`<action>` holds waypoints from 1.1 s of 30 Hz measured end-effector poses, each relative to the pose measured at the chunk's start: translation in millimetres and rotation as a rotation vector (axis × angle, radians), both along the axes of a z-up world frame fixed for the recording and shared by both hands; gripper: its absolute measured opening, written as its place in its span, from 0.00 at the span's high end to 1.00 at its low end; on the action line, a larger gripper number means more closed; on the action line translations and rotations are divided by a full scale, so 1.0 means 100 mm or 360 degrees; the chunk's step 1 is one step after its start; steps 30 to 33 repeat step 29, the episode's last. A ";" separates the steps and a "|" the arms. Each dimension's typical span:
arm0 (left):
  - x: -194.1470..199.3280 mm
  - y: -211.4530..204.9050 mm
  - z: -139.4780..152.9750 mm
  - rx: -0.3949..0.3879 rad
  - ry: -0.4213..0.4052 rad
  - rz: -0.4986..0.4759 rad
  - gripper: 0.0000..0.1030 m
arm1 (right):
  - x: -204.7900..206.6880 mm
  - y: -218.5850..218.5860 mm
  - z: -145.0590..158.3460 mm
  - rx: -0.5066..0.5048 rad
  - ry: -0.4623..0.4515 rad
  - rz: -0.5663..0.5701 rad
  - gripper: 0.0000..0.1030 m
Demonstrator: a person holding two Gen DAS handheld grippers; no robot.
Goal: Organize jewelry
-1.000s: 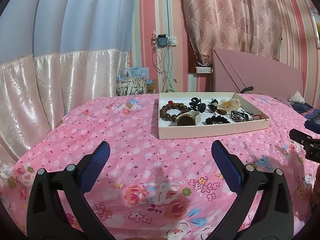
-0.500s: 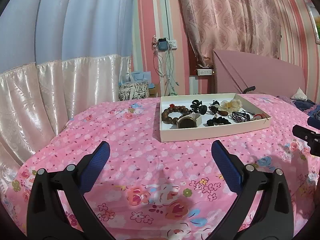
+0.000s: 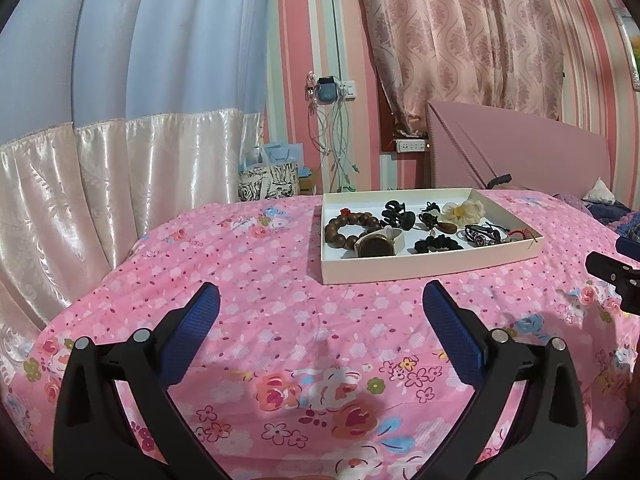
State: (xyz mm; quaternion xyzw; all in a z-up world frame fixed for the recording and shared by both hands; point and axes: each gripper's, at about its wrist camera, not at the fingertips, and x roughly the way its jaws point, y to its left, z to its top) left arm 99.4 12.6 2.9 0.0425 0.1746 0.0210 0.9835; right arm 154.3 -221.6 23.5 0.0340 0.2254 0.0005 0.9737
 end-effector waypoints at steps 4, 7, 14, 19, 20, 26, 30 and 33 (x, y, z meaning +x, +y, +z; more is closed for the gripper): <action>0.01 0.01 -0.01 0.0014 -0.0003 0.0000 0.03 | 0.00 0.00 0.00 0.0001 -0.0001 -0.0001 0.04; 0.02 0.00 0.00 0.0006 0.0000 0.0000 0.03 | 0.00 0.00 0.00 -0.0003 -0.0003 -0.0001 0.04; 0.02 -0.01 0.00 0.0005 0.0001 0.0001 0.03 | 0.00 0.00 0.00 0.0000 -0.0002 -0.0001 0.03; 0.01 -0.02 0.00 0.0006 0.0001 0.0001 0.03 | 0.00 0.00 0.00 0.0000 -0.0001 0.0000 0.03; 0.01 -0.02 0.00 0.0006 0.0000 0.0001 0.03 | 0.00 -0.01 0.00 0.0000 -0.0001 0.0000 0.03; 0.03 -0.02 -0.01 0.0013 0.0001 0.0017 0.03 | 0.01 0.00 0.00 0.0001 0.0000 -0.0001 0.03; 0.01 -0.03 0.00 0.0021 0.0000 0.0017 0.03 | 0.01 -0.01 0.00 0.0003 0.0001 -0.0001 0.03; 0.01 -0.03 0.00 0.0021 0.0000 0.0017 0.03 | 0.01 -0.01 0.00 0.0003 0.0001 -0.0001 0.03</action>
